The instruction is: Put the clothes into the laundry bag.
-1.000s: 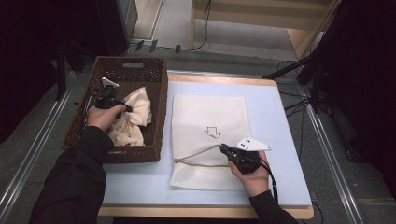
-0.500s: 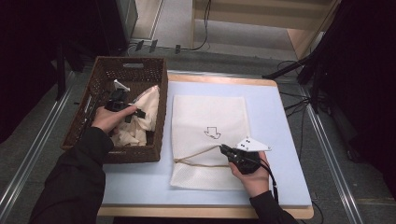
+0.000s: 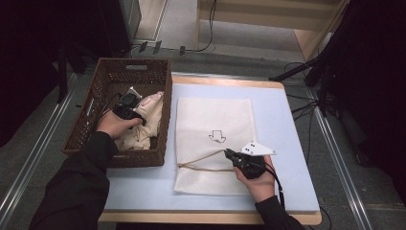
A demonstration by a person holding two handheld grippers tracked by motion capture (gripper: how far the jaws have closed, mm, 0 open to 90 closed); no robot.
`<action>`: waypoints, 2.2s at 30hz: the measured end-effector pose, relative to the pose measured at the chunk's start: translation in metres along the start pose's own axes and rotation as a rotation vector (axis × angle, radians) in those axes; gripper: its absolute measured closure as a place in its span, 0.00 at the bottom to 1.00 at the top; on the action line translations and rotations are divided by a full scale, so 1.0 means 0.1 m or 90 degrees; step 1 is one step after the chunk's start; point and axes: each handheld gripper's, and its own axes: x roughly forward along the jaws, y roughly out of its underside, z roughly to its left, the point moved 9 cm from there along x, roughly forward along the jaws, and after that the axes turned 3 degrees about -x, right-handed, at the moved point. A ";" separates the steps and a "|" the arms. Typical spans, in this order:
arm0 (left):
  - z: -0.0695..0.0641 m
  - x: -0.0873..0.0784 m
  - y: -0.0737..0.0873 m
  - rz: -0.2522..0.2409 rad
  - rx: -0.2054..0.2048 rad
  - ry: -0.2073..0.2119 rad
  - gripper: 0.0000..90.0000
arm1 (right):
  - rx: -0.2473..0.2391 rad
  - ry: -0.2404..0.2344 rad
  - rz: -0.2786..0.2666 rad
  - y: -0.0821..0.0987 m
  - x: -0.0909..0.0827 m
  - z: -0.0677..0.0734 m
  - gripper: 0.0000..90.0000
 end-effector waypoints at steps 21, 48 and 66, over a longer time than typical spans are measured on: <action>-0.06 -0.55 -0.30 -0.205 -0.099 0.162 0.82 | 0.001 -0.001 -0.006 0.00 -0.02 -0.01 0.98; -0.47 -1.20 -0.38 -0.373 -0.081 0.309 0.82 | 0.002 -0.004 -0.023 -0.01 -0.02 -0.02 0.98; -1.56 -1.24 -0.29 -0.342 0.051 0.375 0.83 | 0.015 -0.013 -0.030 -0.02 -0.02 -0.03 0.98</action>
